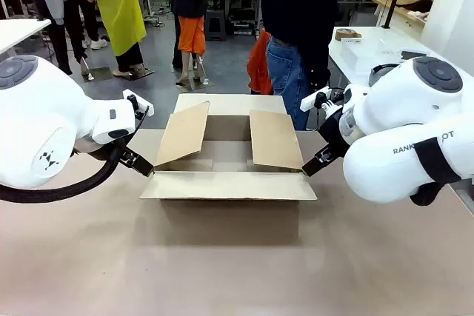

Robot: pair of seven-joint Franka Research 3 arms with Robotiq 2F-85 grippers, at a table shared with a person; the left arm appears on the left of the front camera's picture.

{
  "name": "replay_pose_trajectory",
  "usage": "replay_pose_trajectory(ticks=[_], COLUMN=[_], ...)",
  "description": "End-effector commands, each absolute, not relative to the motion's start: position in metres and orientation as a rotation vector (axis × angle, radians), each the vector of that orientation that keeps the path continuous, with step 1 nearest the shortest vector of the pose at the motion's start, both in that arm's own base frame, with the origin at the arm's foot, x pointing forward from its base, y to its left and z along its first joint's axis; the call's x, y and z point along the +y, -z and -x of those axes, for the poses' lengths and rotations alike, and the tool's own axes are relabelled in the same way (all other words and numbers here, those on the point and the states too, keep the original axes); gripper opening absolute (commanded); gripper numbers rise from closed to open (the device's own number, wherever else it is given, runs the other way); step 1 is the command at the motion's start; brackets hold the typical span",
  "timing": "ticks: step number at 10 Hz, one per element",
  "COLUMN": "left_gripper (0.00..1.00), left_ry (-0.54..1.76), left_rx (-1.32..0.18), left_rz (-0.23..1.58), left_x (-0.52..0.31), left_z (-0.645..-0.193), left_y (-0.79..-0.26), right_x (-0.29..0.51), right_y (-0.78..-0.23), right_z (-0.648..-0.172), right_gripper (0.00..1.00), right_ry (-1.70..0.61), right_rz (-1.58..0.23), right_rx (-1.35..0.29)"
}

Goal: Pack the gift set into the box.
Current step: Place both hands on the side flaps of the Package Box and spread them outward.

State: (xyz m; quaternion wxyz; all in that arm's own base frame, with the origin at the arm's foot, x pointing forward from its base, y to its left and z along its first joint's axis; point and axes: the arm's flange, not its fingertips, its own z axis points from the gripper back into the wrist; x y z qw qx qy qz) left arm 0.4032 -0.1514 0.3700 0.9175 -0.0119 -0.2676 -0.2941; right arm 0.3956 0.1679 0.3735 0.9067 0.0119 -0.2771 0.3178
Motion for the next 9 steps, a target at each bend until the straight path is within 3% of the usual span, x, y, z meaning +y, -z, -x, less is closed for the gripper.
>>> replay_pose_trajectory(ticks=[1, 9], left_gripper=[1.00, 1.00], left_ry=[0.605, 0.605], left_rx=[-0.551, -0.551], left_rz=[0.024, 0.024], left_x=[-0.1514, -0.1514], left_z=[-0.4031, -0.4031], left_y=[-0.3701, -0.3701], right_x=[0.1679, 0.1679], right_y=[-0.3735, -0.3735], right_z=[-0.3956, -0.3956], right_gripper=[1.00, 1.00], right_ry=[-0.656, -0.656], right_rz=[-0.025, -0.025], right_rx=[-0.572, -0.572])
